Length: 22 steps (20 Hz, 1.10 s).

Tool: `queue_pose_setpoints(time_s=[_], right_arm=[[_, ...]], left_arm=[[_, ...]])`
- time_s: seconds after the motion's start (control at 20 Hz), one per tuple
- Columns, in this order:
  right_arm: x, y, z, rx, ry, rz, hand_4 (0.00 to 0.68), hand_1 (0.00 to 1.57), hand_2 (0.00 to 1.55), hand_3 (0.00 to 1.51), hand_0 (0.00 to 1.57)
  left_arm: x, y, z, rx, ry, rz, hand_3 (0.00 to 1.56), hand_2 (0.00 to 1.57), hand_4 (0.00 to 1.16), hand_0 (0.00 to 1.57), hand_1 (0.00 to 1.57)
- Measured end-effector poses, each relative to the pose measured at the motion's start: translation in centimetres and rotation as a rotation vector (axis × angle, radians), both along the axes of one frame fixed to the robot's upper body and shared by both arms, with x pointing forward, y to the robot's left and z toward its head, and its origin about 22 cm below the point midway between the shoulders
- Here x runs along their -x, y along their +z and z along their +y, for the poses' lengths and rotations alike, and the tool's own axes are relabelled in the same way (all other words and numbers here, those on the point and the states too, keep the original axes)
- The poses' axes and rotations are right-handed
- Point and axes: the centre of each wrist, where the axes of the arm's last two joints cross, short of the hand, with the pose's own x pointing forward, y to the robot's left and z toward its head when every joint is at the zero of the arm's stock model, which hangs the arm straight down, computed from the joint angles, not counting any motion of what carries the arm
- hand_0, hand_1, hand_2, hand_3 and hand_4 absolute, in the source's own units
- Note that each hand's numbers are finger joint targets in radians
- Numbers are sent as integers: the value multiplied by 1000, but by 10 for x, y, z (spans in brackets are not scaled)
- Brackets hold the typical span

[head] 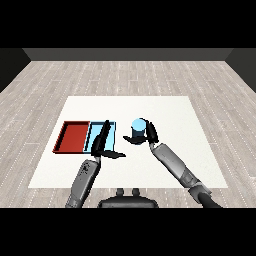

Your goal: Pick the blue can and put it in the blue box

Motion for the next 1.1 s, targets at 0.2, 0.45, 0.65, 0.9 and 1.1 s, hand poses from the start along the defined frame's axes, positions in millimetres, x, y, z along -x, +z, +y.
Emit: queue_pose_setpoints(time_s=[0.2, 0.45, 0.65, 0.9, 1.1], right_arm=[[9, 3, 2, -6, 11, -28, 585, 1497, 1455, 1388, 1497], [12, 16, -7, -7, 8, -56, 587, 1463, 1440, 1379, 1463], [11, 22, -1, -2, 14, -71, 591, 1454, 1438, 1380, 1454], [11, 27, 4, 13, 18, -75, 571, 1478, 1450, 1384, 1478], [15, 25, 13, 25, 23, -67, 580, 1481, 1456, 1386, 1481]], left_arm=[[0, 0, -12, 11, -27, 14, 0, 0, 0, 0, 0], [5, -17, -21, 20, -42, 30, 0, 0, 0, 0, 0], [5, -14, -28, 30, -56, 41, 0, 0, 0, 0, 0], [7, -16, -37, 24, -61, 40, 0, 0, 0, 0, 0], [1, -16, -36, 21, -55, 41, 0, 0, 0, 0, 0]])
